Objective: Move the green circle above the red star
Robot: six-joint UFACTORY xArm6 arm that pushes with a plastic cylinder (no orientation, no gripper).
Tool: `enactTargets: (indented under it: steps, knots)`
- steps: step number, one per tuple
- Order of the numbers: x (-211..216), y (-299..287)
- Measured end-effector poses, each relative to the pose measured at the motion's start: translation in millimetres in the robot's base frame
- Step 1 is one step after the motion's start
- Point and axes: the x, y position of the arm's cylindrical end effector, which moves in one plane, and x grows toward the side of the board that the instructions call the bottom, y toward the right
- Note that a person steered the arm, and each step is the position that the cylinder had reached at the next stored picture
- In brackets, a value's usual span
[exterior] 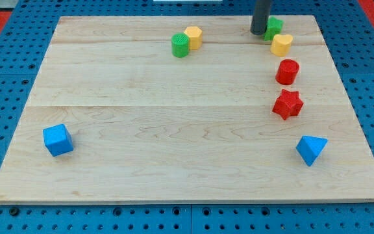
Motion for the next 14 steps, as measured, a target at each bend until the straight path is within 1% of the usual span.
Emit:
enactTargets:
  steps: [1,2,3,4,6,7,8,11,13,14]
  knots:
    - [-3.1,-0.3]
    - [-15.0,-29.7]
    - [-39.1,-79.4]
    - [-45.4,-110.0]
    - [-43.6,-218.6]
    - [-7.9,-228.1]
    - [37.3,-224.7]
    - [39.4,-216.2]
    - [41.0,-178.1]
    - [52.8,-160.8]
